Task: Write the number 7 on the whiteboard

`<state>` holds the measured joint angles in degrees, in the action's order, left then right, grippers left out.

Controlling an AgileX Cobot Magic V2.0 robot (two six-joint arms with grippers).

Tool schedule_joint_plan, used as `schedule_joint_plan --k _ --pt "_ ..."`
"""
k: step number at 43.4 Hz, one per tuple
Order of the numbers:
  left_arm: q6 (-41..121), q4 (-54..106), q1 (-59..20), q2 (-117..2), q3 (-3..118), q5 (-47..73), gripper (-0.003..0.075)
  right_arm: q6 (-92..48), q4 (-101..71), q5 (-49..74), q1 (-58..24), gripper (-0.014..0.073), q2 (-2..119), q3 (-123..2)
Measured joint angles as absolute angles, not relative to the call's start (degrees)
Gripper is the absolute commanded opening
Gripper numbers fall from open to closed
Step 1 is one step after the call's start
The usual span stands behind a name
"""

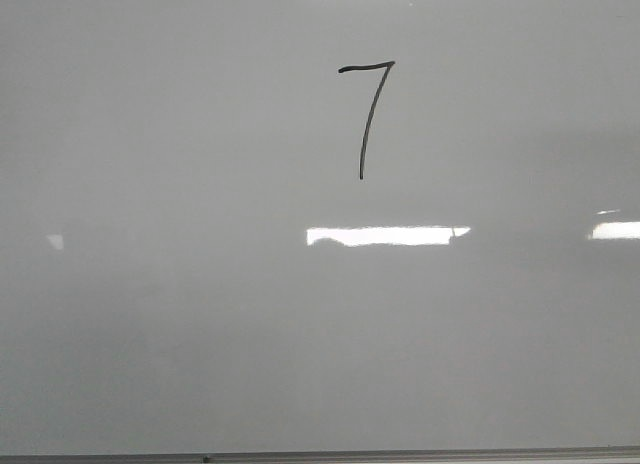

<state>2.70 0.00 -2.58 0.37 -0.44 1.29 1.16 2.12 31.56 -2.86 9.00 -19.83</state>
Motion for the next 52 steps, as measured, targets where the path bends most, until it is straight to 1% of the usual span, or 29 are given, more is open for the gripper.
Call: schedule_joint_plan --k 10,20,27,52 --pt "2.7 0.0 -2.6 0.4 -0.4 1.3 -0.0021 1.2 2.1 19.0 -1.7 -0.0118 2.1 -7.7" --pt "2.7 0.0 -2.6 0.4 -0.4 1.3 -0.0021 1.2 2.1 9.2 -0.7 -0.0118 -0.6 1.0" --pt "2.7 0.0 -2.6 0.4 -0.4 1.2 -0.0021 1.2 0.7 7.2 0.2 -0.0118 -0.6 1.5" --pt "2.7 0.0 -2.6 0.4 -0.4 1.1 -0.0021 1.2 0.0 7.0 0.3 -0.0118 -0.6 1.5"
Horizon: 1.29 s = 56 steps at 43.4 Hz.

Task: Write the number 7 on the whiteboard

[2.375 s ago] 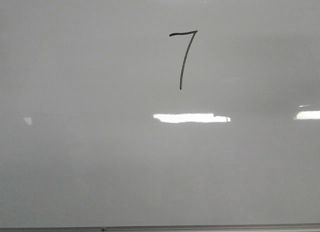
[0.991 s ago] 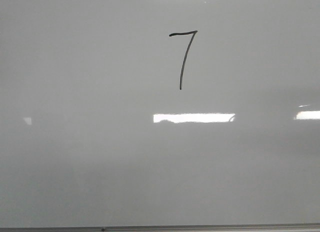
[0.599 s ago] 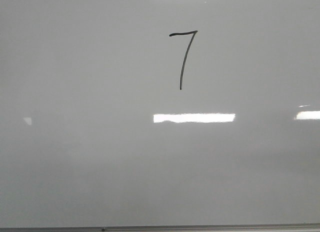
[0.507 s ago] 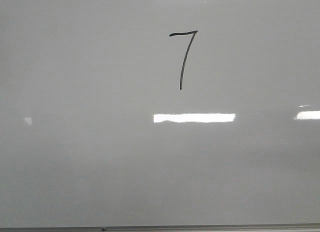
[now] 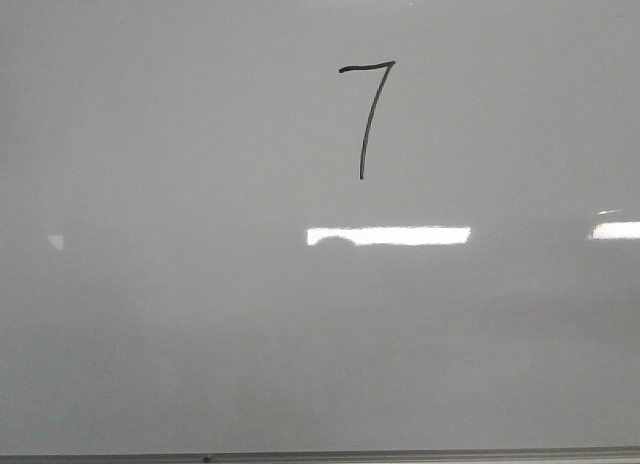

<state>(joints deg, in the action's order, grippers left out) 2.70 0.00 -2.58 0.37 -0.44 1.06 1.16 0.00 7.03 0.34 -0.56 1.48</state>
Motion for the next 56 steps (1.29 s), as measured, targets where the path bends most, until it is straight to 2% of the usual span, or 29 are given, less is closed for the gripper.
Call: schedule_joint_plan --k 26,40,56 --pt "2.7 0.0 -2.6 0.4 -0.4 1.1 -0.0021 1.2 0.0 7.0 0.3 -0.0118 -0.6 1.5" --pt "2.7 0.0 -2.6 0.4 -0.4 1.1 -0.0021 1.2 0.0 -0.5 0.3 -0.0118 -0.6 1.5" --pt "2.7 0.0 -2.6 0.4 -0.4 1.1 -0.0021 1.2 0.0 -1.2 0.3 -0.0118 -0.6 1.5"
